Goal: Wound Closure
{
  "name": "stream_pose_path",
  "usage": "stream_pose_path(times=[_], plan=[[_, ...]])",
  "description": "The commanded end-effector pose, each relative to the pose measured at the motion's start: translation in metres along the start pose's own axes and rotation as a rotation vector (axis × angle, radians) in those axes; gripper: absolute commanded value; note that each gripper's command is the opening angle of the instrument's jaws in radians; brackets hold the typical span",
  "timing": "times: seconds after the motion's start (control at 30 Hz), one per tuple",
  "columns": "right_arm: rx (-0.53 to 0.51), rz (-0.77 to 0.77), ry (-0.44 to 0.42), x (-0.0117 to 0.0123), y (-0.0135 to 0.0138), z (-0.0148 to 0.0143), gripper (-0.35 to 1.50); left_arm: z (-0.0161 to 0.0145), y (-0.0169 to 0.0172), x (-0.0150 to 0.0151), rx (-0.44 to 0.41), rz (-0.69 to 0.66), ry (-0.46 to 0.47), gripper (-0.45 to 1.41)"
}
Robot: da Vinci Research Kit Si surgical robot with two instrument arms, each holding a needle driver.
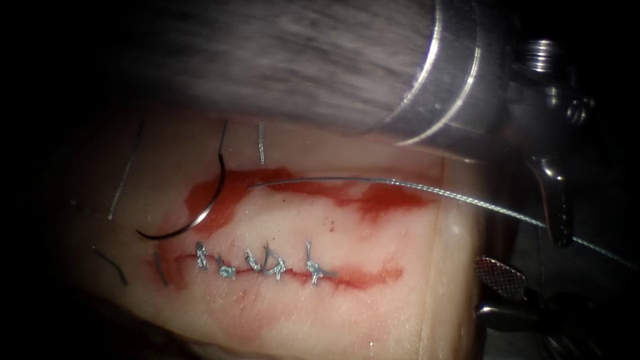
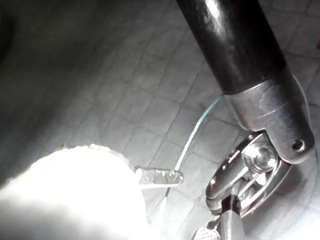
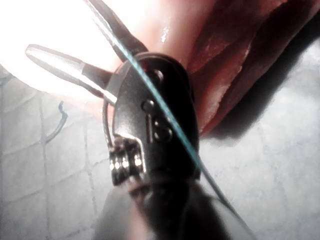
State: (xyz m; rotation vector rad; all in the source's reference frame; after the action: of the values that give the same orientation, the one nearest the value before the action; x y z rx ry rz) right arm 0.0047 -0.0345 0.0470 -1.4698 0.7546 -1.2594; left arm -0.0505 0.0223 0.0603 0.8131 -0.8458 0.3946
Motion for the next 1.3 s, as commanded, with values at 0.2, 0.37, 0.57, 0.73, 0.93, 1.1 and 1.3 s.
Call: stream_pose_path(times=[0.2, 0.37, 0.57, 0.73, 0.93, 1.1, 1.3], plan=[[-0.006, -0.008, -0.001, 0.0014, -0.0005, 0.0004, 1.38, 0.0019, 0.0, 0.0, 0.087, -0.056, -0.003, 0.44], [-0.003, 0.003, 0.0, 0.0015, -0.0006, 0.0005, 1.36, 0.0031, 0.0001, -0.0004, 0.109, -0.076, 0.008, 0.41], [-0.001, 0.002, 0.002, 0.0015, -0.0006, 0.0005, 1.36, 0.0051, 0.0012, -0.0004, 0.105, -0.087, 0.03, 0.32], [-0.001, 0.008, 0.002, 0.0015, -0.0006, 0.0005, 1.35, 0.0054, 0.0023, 0.0, 0.118, -0.226, 0.045, -0.45], [0.006, 0.01, -0.004, 0.0016, -0.0004, 0.0012, 1.26, -0.0003, 0.0037, 0.0015, -0.067, -0.416, -0.084, -0.45], [0.021, -0.023, -0.027, 0.0012, 0.0002, 0.003, 1.23, -0.0091, 0.0034, 0.0062, -0.206, -0.597, -0.396, -0.45], [0.009, -0.104, -0.105, -0.0017, 0.0011, 0.004, 1.26, -0.0161, 0.0011, 0.0117, -0.273, -0.728, -0.666, -0.45]])
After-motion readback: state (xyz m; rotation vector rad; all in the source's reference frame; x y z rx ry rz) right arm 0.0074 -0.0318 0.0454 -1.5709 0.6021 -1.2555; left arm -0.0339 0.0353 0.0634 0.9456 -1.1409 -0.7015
